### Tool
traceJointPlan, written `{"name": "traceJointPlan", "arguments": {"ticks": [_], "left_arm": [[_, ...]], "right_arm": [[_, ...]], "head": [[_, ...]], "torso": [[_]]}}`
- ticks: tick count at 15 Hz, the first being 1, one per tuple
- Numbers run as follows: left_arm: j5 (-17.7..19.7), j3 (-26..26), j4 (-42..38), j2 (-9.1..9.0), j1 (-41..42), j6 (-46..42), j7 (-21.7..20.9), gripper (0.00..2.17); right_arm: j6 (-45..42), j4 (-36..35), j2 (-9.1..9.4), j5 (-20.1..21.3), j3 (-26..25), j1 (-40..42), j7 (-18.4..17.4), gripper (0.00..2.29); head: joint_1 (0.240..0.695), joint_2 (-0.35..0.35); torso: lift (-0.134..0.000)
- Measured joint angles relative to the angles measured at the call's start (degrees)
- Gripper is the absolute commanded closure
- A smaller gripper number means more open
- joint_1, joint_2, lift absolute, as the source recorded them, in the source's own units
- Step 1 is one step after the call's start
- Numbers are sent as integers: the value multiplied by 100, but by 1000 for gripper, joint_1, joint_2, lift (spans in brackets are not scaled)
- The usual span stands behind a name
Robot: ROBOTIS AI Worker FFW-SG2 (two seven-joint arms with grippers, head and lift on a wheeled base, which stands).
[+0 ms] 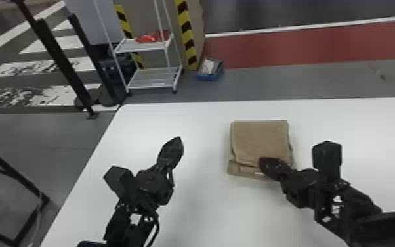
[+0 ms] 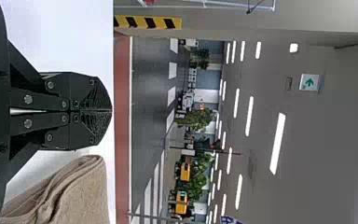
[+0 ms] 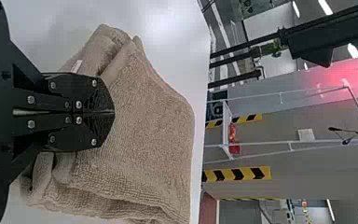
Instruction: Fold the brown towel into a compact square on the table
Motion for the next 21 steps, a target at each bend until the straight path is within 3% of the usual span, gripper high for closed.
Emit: {"name": "traceJointPlan", "arguments": {"ticks": [8, 10, 11, 12, 13, 14, 15, 16, 19, 21], "left_arm": [[4, -32, -33, 0, 13, 1, -13, 2115], [8, -39, -111, 0, 57, -5, -6, 2115], [11, -38, -189, 2, 98, -12, 5, 2111], [11, -35, -278, 7, 139, -15, 25, 1926], [7, -35, -381, 11, 181, -17, 49, 1700], [-12, -39, -525, 12, 244, -18, 78, 1170], [-35, -52, -626, 11, 293, -24, 97, 410], [-62, -67, -721, 10, 339, -42, 111, -1], [-138, -78, -871, 0, 454, -195, 314, 29], [-369, -79, -1005, -4, 603, -464, 632, 29]], "right_arm": [[242, -791, -94, -70, -167, 526, 26, 2229], [327, -1074, -110, -176, -230, 604, 22, 1895], [342, -1270, -130, -268, -293, 661, 21, 1521], [343, -1444, -145, -330, -360, 712, 19, 778], [345, -1604, -156, -368, -440, 749, 15, 188], [362, -1755, -166, -402, -561, 776, 4, -2], [404, -1860, -176, -408, -651, 787, -16, -2], [465, -2005, -191, -389, -759, 821, -104, -2], [379, -2428, -202, -199, -1114, 1117, -776, 16], [-175, -2624, -202, -208, -1393, 1453, -873, 33]], "head": [[695, 255], [695, 249], [695, 246], [695, 241], [695, 234], [695, 216], [695, 203], [695, 189], [695, 139], [695, 98]], "torso": [[-123], [-123], [-123], [-123], [-123], [-123], [-123], [-123], [-123], [-123]]}}
